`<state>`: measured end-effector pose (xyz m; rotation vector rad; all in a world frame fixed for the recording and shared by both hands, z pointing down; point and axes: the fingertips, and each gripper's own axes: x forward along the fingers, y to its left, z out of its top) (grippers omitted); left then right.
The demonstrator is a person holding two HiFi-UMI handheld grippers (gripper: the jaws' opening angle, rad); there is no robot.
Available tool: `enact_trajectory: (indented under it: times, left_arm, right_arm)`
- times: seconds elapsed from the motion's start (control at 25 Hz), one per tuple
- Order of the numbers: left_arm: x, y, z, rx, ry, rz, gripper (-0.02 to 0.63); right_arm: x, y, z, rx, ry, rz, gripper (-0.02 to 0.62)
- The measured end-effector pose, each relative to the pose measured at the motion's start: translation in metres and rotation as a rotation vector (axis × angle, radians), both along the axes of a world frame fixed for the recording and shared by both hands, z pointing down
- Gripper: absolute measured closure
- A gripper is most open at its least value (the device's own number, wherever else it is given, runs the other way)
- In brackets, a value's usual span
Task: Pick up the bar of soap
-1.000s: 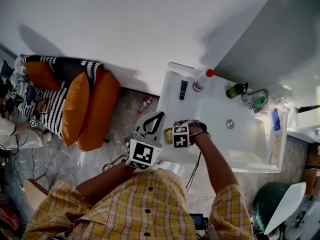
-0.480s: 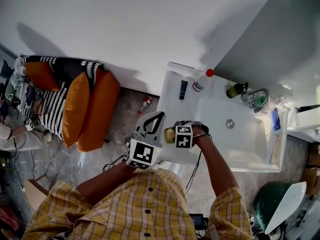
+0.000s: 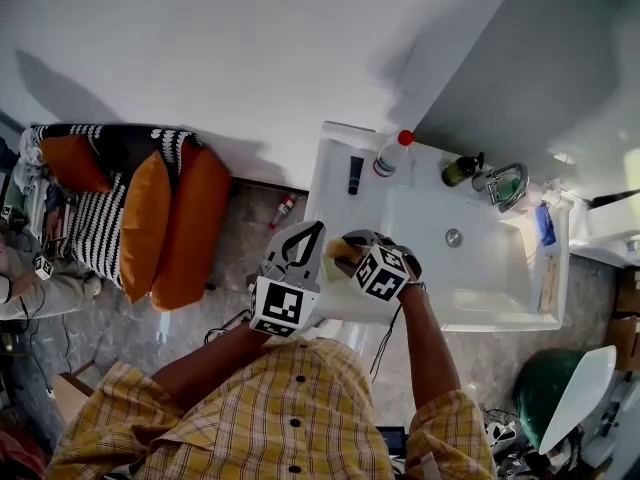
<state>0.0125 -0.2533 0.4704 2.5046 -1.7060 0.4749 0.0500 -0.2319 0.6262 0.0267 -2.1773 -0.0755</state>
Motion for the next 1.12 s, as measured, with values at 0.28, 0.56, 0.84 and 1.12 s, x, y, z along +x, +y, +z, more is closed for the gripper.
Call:
enact_trajectory:
  times: [0.28, 0.56, 0.84, 1.12]
  left_arm:
    - [0.005, 0.005, -0.007, 0.015, 0.006, 0.012, 0.595]
    - [0.002, 0.014, -0.021, 0.038, 0.007, 0.000, 0.595]
    - [0.006, 0.028, -0.034, 0.066, 0.023, 0.026, 0.595]
    - [0.009, 0.045, -0.046, 0.101, 0.035, 0.043, 0.595]
  right_arm:
    - [-0.012, -0.013, -0.065, 0.049, -0.315, 0.350, 0.388]
    - [0.006, -0.012, -0.124, 0.097, -0.557, 0.658, 0.388]
    - [0.028, 0.008, -0.172, 0.198, -0.717, 0.841, 0.389]
    - [0.043, 0.032, -0.195, 0.315, -0.804, 0.945, 0.388]
